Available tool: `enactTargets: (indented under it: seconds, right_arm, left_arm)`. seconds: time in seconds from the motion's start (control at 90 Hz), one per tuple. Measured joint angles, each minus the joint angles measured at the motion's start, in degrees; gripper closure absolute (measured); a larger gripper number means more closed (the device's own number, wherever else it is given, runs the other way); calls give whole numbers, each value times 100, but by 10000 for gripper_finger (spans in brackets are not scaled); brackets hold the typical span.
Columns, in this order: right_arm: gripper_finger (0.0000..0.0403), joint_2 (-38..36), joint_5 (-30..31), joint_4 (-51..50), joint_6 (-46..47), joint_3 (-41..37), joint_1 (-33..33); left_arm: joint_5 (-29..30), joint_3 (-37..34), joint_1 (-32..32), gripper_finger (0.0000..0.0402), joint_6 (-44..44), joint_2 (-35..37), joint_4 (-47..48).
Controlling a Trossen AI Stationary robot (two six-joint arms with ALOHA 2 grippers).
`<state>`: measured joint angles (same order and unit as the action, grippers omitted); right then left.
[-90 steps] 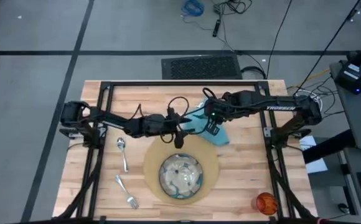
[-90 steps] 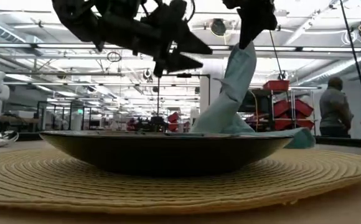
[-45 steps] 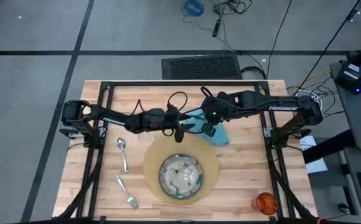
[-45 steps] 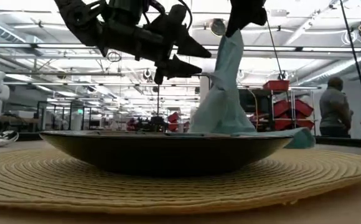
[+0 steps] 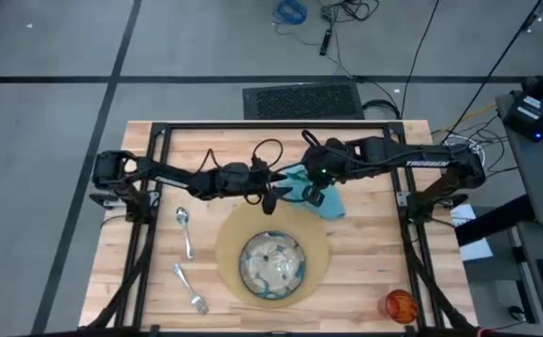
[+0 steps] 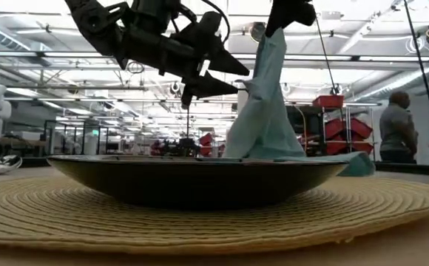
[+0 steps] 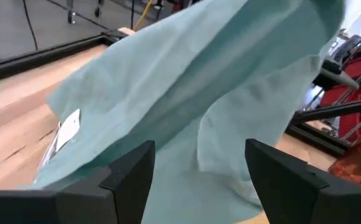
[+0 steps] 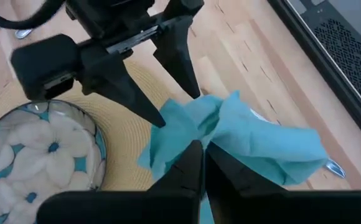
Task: Set table place
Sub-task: Fold the blue napkin
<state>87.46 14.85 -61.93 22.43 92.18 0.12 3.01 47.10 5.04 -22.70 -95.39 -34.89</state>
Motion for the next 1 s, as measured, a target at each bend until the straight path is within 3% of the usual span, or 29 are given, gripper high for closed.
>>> enactTargets:
  seconds: [0.378, 0.533, 0.711, 0.867, 1.0]
  right_arm:
    - [403, 2, 2, 131, -84, 0, 0]
    - [403, 2, 2, 131, -84, 0, 0]
    - [403, 2, 2, 131, -84, 0, 0]
    - [403, 2, 0, 131, -84, 0, 0]
    - [403, 2, -9, 129, -78, 0, 0]
  left_arm:
    - [-184, 0, -2, 169, -109, 0, -22]
    - [-295, -1, -24, 188, -83, 0, -42]
    - [-294, -1, -26, 259, 79, 0, -64]
    - [-399, -1, -43, 376, 357, 0, -62]
    - [-432, -1, -82, 399, 527, 0, -62]
